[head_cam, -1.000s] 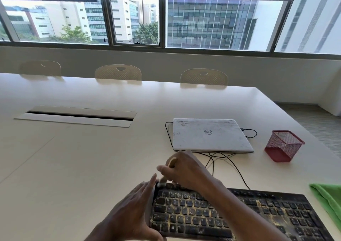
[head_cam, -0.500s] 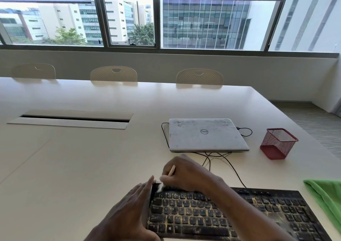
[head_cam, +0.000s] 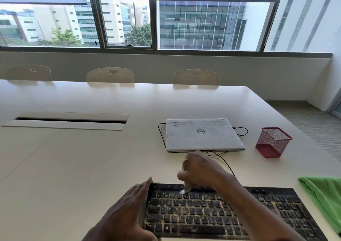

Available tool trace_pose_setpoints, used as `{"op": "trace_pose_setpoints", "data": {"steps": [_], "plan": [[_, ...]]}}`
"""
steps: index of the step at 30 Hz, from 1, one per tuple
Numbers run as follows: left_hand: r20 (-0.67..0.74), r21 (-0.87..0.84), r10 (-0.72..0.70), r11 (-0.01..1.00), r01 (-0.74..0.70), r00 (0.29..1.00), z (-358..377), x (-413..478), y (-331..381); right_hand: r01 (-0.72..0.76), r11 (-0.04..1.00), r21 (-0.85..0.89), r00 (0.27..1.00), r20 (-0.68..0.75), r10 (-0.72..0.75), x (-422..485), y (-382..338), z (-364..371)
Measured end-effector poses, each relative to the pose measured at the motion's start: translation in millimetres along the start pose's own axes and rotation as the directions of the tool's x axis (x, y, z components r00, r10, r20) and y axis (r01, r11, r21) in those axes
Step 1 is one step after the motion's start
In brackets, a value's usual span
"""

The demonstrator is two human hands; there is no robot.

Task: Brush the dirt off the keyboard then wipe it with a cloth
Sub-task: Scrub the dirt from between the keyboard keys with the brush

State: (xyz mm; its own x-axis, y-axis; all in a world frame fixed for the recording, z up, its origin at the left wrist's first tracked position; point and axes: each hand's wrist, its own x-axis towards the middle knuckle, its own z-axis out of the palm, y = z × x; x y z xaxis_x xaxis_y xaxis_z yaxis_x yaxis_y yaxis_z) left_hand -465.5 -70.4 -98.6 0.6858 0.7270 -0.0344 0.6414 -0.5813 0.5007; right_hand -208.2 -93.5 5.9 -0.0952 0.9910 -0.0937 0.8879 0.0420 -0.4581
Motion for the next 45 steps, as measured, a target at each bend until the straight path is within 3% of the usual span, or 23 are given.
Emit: {"op": "trace_pose_setpoints", "data": {"steps": [5, 8, 12, 17, 24, 29, 36, 40, 45], "plan": [[-0.001, 0.031, 0.019, 0.999, -0.019, 1.000, -1.2, 0.4, 0.3, 0.032, 0.986, 0.161, 0.999, -0.040, -0.026, 0.3, 0.4, 2.9], [0.005, 0.029, 0.016, 0.999, -0.016, 1.000, -0.9, 0.4, 1.2, 0.057, 0.995, 0.080, 0.998, -0.021, -0.055, -2.1, 1.2, 9.8], [0.002, 0.029, 0.015, 0.999, -0.015, 1.000, 0.7, 0.4, 0.6, -0.016, 0.997, -0.082, 0.999, -0.051, 0.012, -9.4, 8.9, -1.7], [-0.005, 0.024, 0.018, 1.000, -0.018, 1.000, 1.0, 0.8, 0.1, 0.071, 0.994, 0.078, 0.996, -0.051, -0.067, -9.1, 9.8, -3.3], [-0.006, 0.037, 0.005, 0.999, -0.004, 1.000, 0.9, -1.4, 0.7, 0.018, 0.993, -0.119, 1.000, -0.013, -0.020, -19.5, 25.4, -10.8], [0.000, 0.039, -0.001, 0.999, 0.001, 1.000, 1.2, -0.7, 0.9, 0.072, 0.997, 0.039, 0.996, -0.048, -0.070, -18.4, 25.1, -10.0], [-0.015, 0.062, -0.007, 0.998, 0.008, 1.000, -0.2, -3.3, 2.6, -0.049, 0.994, -0.102, 0.997, -0.064, 0.043, -30.6, 43.7, -17.7], [-0.003, 0.065, -0.004, 0.998, 0.004, 1.000, 0.5, -0.3, 0.9, 0.008, 0.995, 0.100, 0.998, -0.065, -0.001, -32.0, 49.5, -18.6], [0.029, 0.073, 0.024, 0.997, -0.026, 0.999, -3.6, 2.6, 5.3, -0.080, 0.996, -0.027, 0.995, -0.062, 0.078, -40.2, 63.7, -18.6]]}}
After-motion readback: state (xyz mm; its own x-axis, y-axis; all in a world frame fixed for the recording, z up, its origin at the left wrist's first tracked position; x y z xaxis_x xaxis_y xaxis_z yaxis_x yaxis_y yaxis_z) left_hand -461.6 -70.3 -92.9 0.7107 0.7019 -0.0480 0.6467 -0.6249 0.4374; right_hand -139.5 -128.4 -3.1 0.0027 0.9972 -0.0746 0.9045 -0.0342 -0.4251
